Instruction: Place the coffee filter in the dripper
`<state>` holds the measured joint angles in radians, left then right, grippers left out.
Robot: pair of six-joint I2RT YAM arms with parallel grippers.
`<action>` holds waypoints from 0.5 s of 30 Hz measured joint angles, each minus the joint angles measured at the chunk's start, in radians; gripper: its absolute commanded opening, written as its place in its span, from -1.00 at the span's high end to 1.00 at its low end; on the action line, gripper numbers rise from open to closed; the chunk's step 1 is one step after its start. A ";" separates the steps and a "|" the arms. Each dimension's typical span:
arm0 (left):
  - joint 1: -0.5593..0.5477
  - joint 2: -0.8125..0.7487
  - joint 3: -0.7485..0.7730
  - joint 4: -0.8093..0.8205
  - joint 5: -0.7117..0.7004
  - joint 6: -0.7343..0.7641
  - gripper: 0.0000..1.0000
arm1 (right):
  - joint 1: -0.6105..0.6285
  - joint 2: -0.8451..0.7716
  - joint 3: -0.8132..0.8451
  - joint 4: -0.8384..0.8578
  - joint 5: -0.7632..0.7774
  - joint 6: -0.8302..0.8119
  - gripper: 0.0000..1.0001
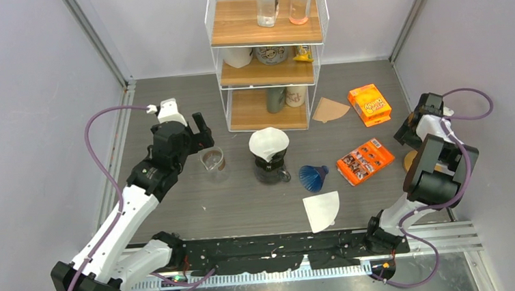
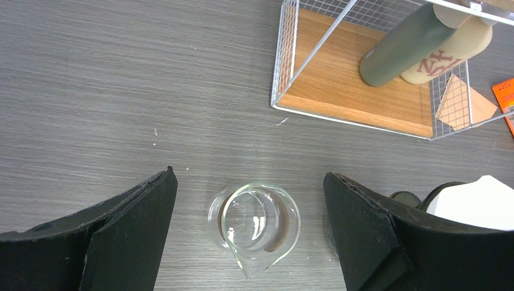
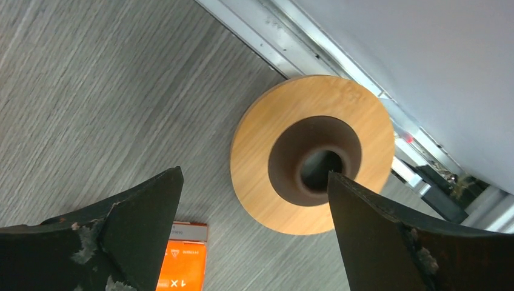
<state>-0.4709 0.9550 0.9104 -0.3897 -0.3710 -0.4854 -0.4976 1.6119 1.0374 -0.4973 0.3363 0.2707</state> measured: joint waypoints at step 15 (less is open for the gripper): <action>0.000 0.002 0.002 0.003 -0.001 0.000 -0.98 | -0.004 0.037 -0.035 0.055 -0.026 -0.034 -0.71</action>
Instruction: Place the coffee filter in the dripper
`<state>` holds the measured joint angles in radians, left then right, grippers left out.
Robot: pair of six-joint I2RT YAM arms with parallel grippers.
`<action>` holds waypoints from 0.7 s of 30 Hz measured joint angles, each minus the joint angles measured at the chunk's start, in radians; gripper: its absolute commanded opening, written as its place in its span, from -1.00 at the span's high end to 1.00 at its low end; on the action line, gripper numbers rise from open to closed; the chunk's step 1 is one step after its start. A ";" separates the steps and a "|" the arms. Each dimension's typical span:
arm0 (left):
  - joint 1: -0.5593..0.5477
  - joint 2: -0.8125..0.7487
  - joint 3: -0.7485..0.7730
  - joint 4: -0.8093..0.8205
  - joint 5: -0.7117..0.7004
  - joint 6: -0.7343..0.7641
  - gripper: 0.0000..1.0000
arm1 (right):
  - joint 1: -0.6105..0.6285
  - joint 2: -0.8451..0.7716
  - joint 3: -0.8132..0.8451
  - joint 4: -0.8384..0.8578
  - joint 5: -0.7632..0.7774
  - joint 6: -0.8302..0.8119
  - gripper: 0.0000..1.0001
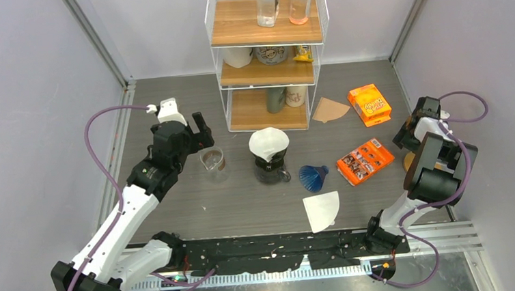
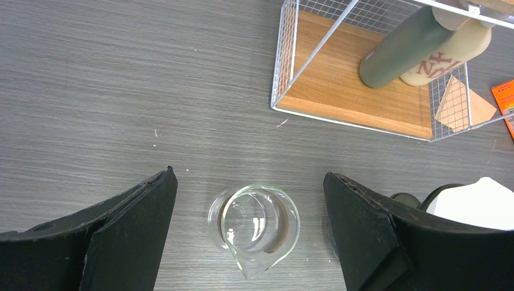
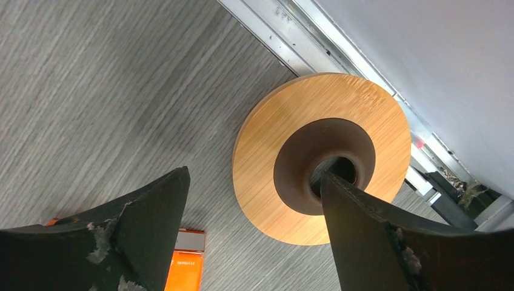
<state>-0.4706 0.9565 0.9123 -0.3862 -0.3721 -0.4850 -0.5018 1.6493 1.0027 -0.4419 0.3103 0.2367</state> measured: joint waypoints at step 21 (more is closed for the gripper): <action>0.000 0.000 0.000 0.000 -0.003 0.000 -0.98 | -0.023 -0.008 -0.038 0.035 -0.027 -0.046 0.19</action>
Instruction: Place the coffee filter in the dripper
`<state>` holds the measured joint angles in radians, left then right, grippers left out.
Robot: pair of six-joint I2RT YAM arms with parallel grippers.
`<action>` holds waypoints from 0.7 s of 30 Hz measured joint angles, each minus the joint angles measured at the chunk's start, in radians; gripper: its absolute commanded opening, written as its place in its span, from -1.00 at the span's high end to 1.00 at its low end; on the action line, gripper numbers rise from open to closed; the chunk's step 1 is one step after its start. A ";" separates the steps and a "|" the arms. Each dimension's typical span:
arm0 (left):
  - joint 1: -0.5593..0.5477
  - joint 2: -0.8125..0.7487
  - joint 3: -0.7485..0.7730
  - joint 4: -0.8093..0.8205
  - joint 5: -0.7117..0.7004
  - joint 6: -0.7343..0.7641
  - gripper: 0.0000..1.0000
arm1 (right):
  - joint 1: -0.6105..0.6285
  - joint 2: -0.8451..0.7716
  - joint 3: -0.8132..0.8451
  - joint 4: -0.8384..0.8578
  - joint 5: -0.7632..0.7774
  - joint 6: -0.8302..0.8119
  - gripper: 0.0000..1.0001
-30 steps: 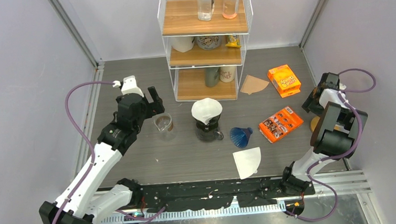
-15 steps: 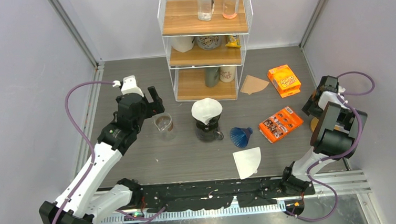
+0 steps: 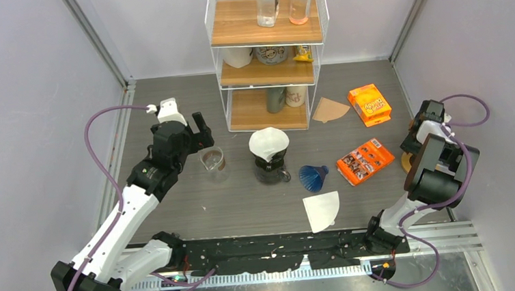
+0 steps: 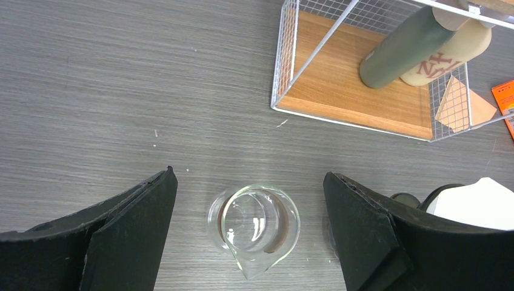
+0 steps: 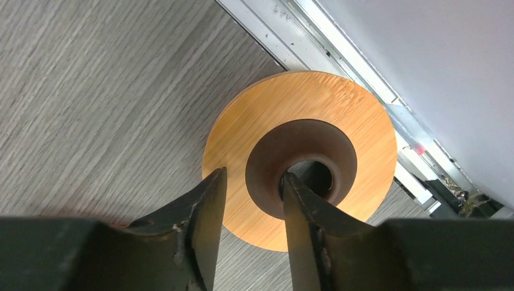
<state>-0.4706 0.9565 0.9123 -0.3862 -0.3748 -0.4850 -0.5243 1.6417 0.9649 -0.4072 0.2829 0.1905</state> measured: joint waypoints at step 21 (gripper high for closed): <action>0.000 0.006 0.002 0.000 0.000 0.000 -0.98 | 0.002 -0.053 -0.040 0.018 -0.033 0.008 0.89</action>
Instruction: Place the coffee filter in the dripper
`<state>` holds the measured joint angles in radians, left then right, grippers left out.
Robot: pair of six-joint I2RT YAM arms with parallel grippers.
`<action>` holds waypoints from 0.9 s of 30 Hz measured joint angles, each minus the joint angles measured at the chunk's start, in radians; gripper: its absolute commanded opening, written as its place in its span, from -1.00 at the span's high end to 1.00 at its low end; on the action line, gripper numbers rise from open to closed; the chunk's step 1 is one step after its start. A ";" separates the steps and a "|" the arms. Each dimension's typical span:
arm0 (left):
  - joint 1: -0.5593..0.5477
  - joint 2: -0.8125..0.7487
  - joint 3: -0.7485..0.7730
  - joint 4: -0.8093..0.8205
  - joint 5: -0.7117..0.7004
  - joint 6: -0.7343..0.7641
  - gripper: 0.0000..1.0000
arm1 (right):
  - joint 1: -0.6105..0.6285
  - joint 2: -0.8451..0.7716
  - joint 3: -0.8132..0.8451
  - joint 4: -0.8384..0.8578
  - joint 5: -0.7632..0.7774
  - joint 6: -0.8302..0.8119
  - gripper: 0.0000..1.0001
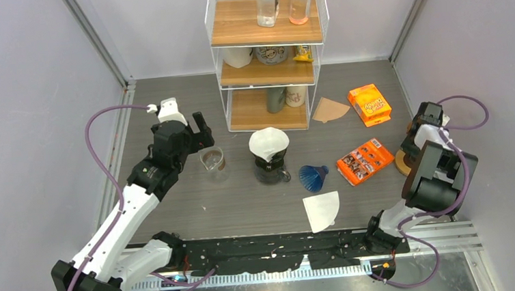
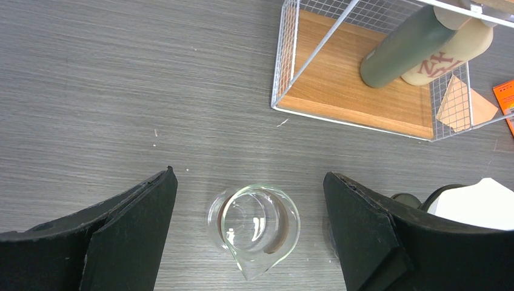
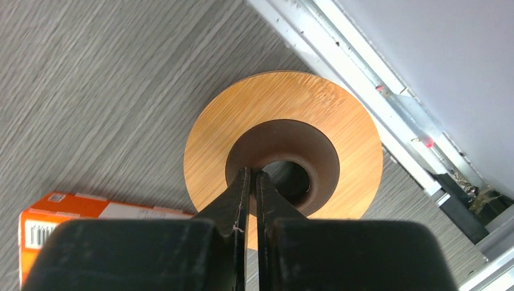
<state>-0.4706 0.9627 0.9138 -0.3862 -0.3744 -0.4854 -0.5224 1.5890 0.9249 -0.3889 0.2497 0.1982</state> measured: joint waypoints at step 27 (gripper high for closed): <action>0.002 0.018 0.019 0.015 0.170 0.004 -0.98 | 0.225 -0.473 -0.071 0.050 -0.233 0.031 0.89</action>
<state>-0.4690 0.9802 0.9329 -0.3714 -0.2043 -0.4816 -0.2974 1.1160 0.8543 -0.3393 0.0162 0.2295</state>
